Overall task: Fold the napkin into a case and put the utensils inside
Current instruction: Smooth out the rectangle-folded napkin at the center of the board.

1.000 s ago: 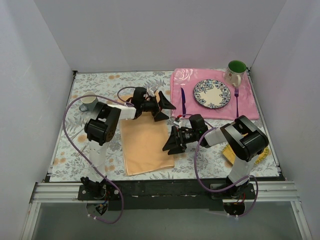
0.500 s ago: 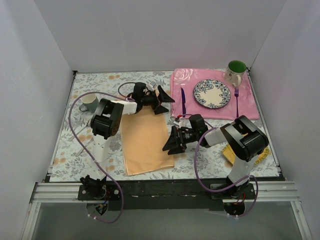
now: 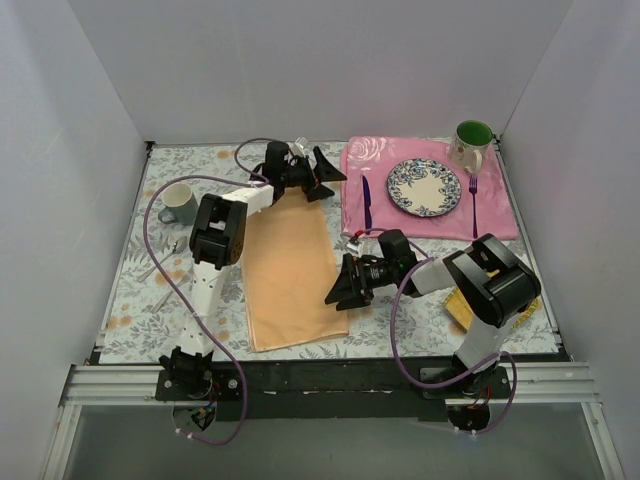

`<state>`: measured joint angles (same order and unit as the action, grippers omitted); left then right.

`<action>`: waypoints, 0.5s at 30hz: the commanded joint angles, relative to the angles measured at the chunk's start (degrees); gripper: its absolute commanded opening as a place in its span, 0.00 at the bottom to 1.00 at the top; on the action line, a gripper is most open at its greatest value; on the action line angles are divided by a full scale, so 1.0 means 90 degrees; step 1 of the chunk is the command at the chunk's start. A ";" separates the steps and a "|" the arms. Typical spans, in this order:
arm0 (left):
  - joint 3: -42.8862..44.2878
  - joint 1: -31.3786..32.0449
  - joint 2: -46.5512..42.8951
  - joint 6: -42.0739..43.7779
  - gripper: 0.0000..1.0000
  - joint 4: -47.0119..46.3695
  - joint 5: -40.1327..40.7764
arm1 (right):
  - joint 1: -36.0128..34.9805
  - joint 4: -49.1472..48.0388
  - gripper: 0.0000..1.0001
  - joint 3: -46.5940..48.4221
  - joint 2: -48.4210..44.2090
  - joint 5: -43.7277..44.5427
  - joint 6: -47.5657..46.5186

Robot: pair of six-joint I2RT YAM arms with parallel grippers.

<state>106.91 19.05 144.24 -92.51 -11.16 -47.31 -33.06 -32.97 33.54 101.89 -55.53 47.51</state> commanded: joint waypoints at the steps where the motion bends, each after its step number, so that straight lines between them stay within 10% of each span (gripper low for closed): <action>1: 0.0805 -0.0007 -0.0557 0.0581 0.98 0.0155 -0.0505 | -0.0184 0.0148 0.99 -0.0095 -0.0568 0.0193 -0.0375; 9: 0.1626 -0.0924 -0.1534 0.4128 0.98 0.3625 -0.0263 | -0.0009 0.2206 0.96 0.1447 -0.1623 0.0533 -0.2239; 15: 0.1149 -0.1413 -0.2160 0.6157 0.98 0.5213 0.1163 | 0.0421 0.3953 0.85 0.4117 -0.0359 0.1160 -0.3998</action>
<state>119.28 8.05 130.37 -53.47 21.10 -46.19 -31.79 -9.50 55.77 91.00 -49.39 24.69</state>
